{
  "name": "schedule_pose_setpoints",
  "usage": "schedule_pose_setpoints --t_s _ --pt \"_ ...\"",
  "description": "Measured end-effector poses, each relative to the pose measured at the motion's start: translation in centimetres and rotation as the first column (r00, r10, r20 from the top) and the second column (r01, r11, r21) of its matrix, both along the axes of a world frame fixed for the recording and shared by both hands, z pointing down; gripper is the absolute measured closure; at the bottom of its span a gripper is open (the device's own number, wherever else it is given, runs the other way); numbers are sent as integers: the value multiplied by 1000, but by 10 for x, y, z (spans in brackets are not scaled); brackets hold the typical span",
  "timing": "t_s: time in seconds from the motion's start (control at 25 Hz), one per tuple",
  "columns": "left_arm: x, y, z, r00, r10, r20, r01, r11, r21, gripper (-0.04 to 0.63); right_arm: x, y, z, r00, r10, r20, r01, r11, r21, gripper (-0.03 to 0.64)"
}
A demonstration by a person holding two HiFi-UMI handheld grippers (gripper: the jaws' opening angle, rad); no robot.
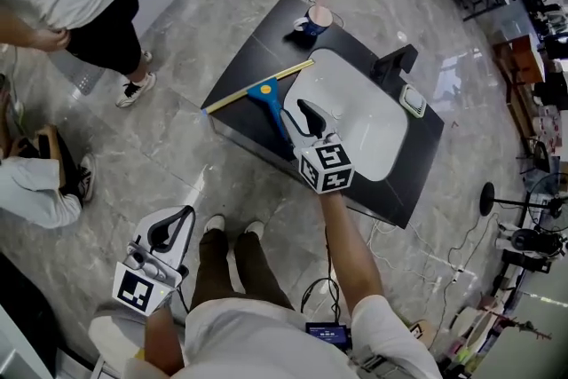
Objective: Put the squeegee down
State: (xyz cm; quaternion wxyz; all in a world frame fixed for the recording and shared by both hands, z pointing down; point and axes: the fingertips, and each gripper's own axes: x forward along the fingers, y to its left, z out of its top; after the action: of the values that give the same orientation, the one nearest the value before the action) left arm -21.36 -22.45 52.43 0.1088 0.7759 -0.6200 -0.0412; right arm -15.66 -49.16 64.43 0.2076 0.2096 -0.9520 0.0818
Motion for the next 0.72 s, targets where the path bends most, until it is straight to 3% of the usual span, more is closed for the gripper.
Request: schedule_pose_setpoints --t_s 0.24,0.44,0.72 --pt "18 -15 -47 997 47 57 -52 996 79 597 70 46 -112 982 25 190 -50 990 133 522" --pt "36 -14 -81 989 90 117 -104 987 122 597 133 96 -184 962 34 271 -99 969 229 604" --pt "70 -11 -124 972 151 181 -183 968 174 597 194 158 -236 923 126 365 -209 957 199 617"
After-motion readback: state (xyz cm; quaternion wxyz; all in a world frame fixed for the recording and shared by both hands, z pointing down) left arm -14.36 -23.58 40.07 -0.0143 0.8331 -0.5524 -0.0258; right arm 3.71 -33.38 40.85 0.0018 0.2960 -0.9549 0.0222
